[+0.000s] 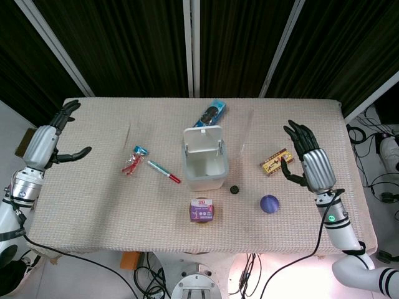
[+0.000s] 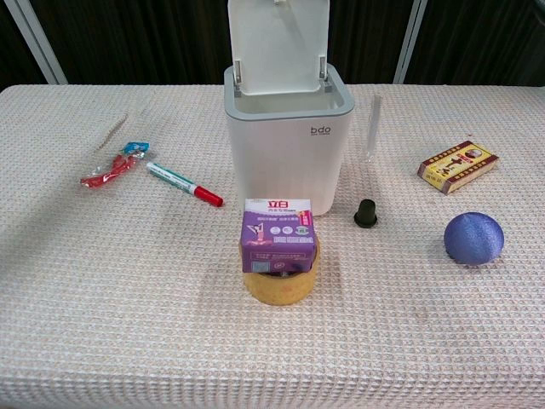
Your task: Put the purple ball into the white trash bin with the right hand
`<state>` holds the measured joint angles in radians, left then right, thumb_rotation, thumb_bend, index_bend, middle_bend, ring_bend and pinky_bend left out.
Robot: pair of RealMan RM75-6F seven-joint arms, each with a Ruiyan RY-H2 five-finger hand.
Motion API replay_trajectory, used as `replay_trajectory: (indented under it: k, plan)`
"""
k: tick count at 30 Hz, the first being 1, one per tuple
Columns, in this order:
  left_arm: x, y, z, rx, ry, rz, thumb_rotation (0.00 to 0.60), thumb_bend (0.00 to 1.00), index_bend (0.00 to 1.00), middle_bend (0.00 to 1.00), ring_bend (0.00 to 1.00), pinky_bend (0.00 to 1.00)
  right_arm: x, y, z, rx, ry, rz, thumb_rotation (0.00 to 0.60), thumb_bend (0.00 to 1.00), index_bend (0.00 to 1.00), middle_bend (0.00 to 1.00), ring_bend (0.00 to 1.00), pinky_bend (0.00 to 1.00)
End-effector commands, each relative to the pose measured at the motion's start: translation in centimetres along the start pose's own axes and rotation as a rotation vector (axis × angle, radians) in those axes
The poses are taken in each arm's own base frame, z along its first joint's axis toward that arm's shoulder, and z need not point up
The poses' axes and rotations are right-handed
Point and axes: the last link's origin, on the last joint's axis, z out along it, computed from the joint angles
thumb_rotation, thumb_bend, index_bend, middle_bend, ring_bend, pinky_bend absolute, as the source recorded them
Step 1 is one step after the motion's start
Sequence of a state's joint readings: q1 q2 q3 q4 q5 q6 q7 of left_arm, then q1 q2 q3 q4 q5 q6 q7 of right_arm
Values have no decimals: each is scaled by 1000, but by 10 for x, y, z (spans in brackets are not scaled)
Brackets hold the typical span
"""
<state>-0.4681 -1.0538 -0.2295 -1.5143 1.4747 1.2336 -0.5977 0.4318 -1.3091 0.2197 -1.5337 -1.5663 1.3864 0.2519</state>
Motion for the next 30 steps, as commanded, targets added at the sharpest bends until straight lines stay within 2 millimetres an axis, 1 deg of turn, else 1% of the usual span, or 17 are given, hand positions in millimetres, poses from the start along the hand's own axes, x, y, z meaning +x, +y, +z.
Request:
replay_trajectory:
  k: [1,5,12,15,18,20,23,26,30]
  plan:
    - [-3,0,0,-5,-3,3,202,159,9,31,71,232,1,2,-2,-4,-1,-7,600,481,0,0,0,0]
    - [-4,-2,-1,-3,-14,13,175,159,9,30,72,232,5,6,-2,-12,6,-8,600,479,0,0,0,0]
    - [1,-1,-2,-8,-17,28,174,159,9,30,71,232,7,8,-7,-15,4,-11,600,477,0,0,0,0]
    - [0,0,-5,-10,-27,42,174,159,9,31,71,232,5,7,-13,-12,-43,-26,600,477,0,0,0,0]
    - [-2,-3,-11,-6,-50,103,177,159,9,31,71,232,3,9,-27,-17,-181,-108,600,477,0,0,0,0]
    - [-6,-6,-17,4,-91,172,173,159,9,30,71,232,3,11,-40,-34,-313,-179,600,479,0,0,0,0]
    - [-12,-10,-24,15,-128,247,187,158,11,31,71,232,5,12,-58,-60,-472,-269,600,487,0,0,0,0]
    - [-19,-14,-29,23,-146,293,192,158,19,31,71,232,1,12,-74,-76,-557,-340,600,489,0,0,0,0]
    - [-29,-18,-35,30,-162,336,193,158,25,31,71,231,-11,12,-94,-95,-618,-378,600,485,0,0,0,0]
